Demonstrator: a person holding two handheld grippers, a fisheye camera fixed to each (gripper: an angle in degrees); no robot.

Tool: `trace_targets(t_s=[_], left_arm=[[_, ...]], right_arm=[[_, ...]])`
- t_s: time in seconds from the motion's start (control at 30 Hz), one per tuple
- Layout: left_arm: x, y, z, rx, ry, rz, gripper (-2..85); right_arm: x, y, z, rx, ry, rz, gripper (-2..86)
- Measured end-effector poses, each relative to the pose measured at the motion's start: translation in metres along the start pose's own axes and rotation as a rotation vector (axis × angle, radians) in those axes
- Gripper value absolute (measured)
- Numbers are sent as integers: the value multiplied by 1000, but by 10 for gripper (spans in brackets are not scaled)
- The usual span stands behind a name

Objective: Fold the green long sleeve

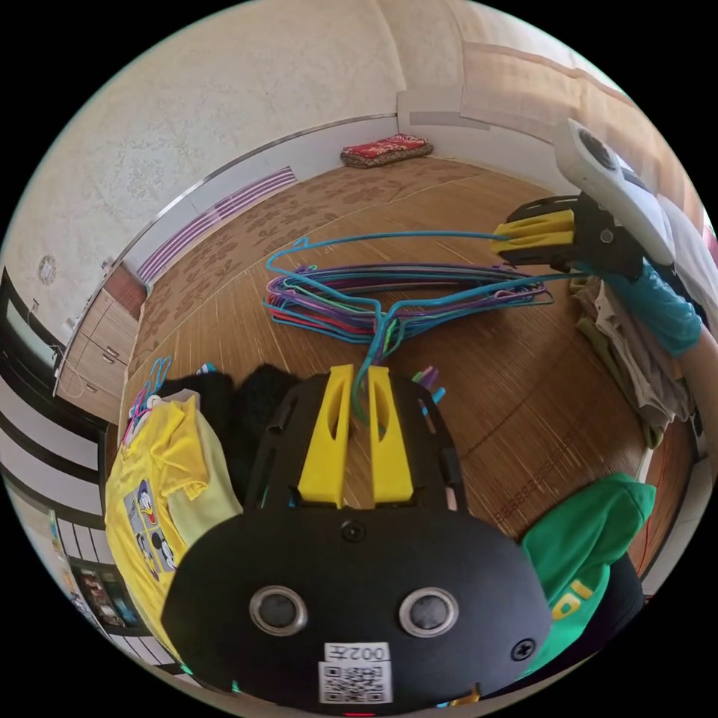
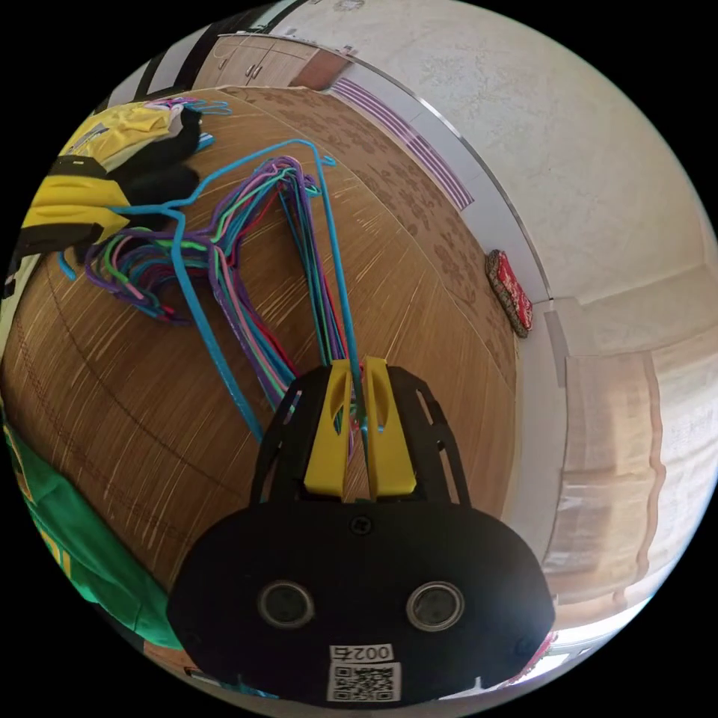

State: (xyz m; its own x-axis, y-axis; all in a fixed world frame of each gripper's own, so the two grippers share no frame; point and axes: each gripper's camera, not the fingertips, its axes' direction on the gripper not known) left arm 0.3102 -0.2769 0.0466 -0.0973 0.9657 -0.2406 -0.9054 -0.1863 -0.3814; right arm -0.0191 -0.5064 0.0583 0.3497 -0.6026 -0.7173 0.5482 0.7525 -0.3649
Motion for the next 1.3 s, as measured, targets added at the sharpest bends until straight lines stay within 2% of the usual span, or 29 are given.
trace_targets(t_s=[0.3, 0.63, 0.87, 1.2, 1.3], left_arm=[[-5, 10, -3, 56, 85, -45, 14], [-5, 69, -108, 182, 147, -21, 22], [16, 167, -164, 125, 150, 77, 50], [40, 335, -183, 63, 216, 4, 64], [51, 381, -183, 41, 244, -39, 66]], right_arm=[[-3, 12, 8, 54, -34, 25, 71], [-5, 104, -116, 296, -265, 153, 79], [-67, 208, -182, 340, -510, 180, 89], [-161, 366, -219, 219, -609, 197, 108], [-182, 402, -232, 278, -805, 216, 115]])
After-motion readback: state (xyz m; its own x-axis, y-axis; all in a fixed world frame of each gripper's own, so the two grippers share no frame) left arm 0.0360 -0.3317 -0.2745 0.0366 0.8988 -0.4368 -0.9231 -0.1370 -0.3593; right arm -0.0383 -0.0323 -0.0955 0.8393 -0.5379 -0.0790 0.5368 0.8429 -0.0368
